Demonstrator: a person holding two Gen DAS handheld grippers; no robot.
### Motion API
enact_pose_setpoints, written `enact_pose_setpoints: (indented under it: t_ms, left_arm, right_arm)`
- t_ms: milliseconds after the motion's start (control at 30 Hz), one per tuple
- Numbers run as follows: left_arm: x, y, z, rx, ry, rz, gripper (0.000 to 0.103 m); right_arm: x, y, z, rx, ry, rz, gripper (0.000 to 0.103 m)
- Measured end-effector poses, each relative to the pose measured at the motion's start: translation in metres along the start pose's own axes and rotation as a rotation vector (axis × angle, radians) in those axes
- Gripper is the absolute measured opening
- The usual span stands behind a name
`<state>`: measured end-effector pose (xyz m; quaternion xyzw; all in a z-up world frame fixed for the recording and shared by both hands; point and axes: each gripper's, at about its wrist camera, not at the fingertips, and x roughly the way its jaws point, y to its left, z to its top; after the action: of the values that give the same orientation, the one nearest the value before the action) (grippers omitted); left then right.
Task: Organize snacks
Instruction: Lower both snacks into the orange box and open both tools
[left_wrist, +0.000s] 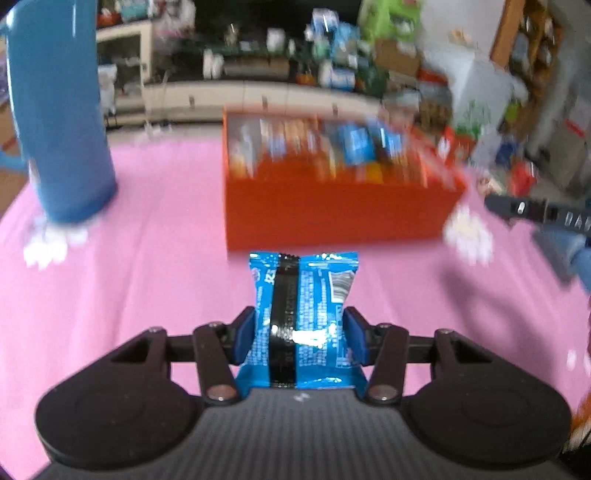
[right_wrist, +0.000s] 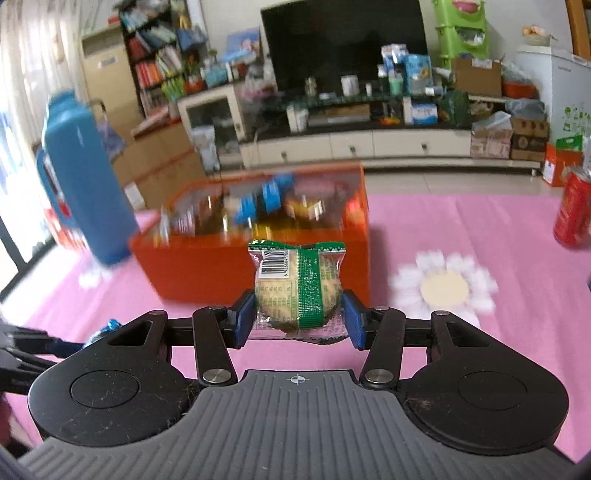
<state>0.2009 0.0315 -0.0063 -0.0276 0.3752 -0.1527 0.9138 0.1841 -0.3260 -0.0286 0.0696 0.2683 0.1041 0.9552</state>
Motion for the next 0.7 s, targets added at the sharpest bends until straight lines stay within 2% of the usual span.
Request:
enact_pose_setpoints:
  t_ms: [133,300,467,600,700]
  left_arm:
    - [0.023,-0.001,0.063,-0.041,-0.126,0.009,0.052]
    - [0.069,-0.016,0.119,-0.028,-0.195,0.054,0.052]
    - [0.108,-0.025,0.14,-0.028,-0.209,0.028,0.052]
    - [0.133,-0.027,0.145,-0.043,-0.195,0.05,0.052]
    - [0.147,-0.034,0.141,-0.002,-0.181,0.084,0.052]
  right_arm:
    - [0.027,0.004,0.047,-0.003,-0.081,-0.022,0.032]
    - [0.077,0.006,0.083,0.036,-0.152,-0.033,0.032]
    - [0.13,0.001,0.094,0.108,-0.136,-0.014,0.032]
    - [0.158,0.003,0.097,0.08,-0.122,-0.036,0.032]
    - [0.172,-0.006,0.094,0.139,-0.085,-0.029,0.032]
